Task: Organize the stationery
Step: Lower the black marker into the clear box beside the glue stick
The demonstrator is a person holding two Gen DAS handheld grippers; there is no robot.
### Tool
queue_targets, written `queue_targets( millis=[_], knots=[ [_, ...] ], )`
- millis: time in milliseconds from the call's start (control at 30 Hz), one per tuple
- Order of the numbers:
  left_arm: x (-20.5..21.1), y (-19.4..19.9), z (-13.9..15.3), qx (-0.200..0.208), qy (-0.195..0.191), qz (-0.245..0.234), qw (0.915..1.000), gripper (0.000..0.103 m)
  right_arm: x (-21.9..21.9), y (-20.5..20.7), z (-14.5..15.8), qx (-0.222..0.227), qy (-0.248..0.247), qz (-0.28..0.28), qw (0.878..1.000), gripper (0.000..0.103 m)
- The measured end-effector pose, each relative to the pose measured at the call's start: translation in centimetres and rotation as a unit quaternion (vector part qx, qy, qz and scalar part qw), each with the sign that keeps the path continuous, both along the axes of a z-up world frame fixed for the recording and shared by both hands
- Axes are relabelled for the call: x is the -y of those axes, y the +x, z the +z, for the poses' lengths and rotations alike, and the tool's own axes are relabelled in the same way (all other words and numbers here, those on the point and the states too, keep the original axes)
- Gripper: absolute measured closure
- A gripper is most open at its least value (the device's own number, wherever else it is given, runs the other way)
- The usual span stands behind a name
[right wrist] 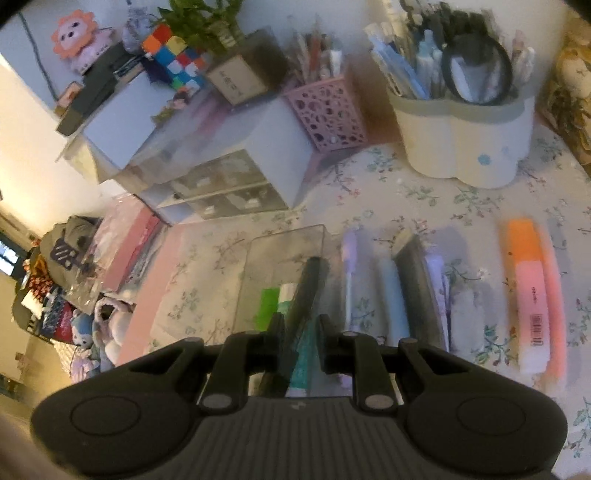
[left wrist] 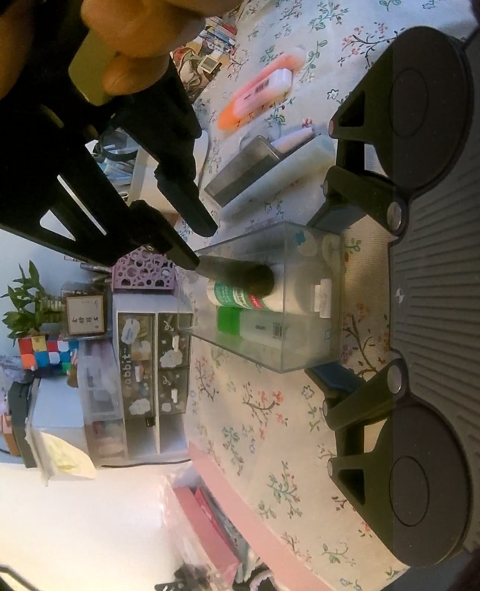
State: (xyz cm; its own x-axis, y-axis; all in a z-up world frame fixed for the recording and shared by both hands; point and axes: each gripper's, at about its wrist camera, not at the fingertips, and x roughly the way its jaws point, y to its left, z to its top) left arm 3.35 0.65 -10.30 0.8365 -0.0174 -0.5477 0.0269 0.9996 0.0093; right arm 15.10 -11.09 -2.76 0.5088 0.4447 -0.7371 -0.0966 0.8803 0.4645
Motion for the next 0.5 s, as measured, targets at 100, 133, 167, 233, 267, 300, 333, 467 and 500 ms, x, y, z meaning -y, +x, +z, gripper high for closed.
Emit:
queue_targets(
  millis=[100, 133, 167, 233, 267, 300, 333, 467, 500],
  knots=[
    [0.0, 0.0, 0.0, 0.000, 0.000, 0.000, 1.0000, 0.031, 0.1, -0.1, 0.2, 0.010, -0.013, -0.002, 1.000, 0.086],
    [0.1, 0.0, 0.0, 0.000, 0.001, 0.000, 1.0000, 0.031, 0.0, -0.1, 0.3, 0.015, -0.018, 0.001, 1.000, 0.086],
    [0.1, 0.0, 0.0, 0.000, 0.000, 0.000, 1.0000, 0.031, -0.2, -0.2, 0.5, 0.022, -0.020, 0.010, 0.999, 0.086],
    [0.1, 0.0, 0.0, 0.000, 0.000, 0.000, 1.0000, 0.031, -0.8, -0.3, 0.7, 0.031, -0.025, 0.030, 0.999, 0.086],
    [0.1, 0.0, 0.0, 0.000, 0.000, -0.001, 1.0000, 0.031, -1.0, -0.2, 0.7, 0.033, -0.026, 0.037, 0.998, 0.087],
    [0.1, 0.0, 0.0, 0.000, 0.000, -0.001, 1.0000, 0.031, -1.3, -0.2, 0.8, 0.036, -0.026, 0.045, 0.998, 0.091],
    [0.1, 0.0, 0.0, 0.000, 0.000, -0.001, 1.0000, 0.031, -1.7, -0.2, 0.8, 0.037, -0.028, 0.058, 0.997, 0.098],
    [0.1, 0.0, 0.1, -0.001, 0.000, -0.002, 1.0000, 0.031, -2.2, 0.4, -0.6, 0.019, -0.068, 0.052, 0.996, 0.103],
    [0.1, -0.1, 0.1, 0.000, 0.001, -0.002, 1.0000, 0.031, -2.0, 0.6, -0.6, 0.016, -0.064, 0.049, 0.997, 0.103]
  ],
)
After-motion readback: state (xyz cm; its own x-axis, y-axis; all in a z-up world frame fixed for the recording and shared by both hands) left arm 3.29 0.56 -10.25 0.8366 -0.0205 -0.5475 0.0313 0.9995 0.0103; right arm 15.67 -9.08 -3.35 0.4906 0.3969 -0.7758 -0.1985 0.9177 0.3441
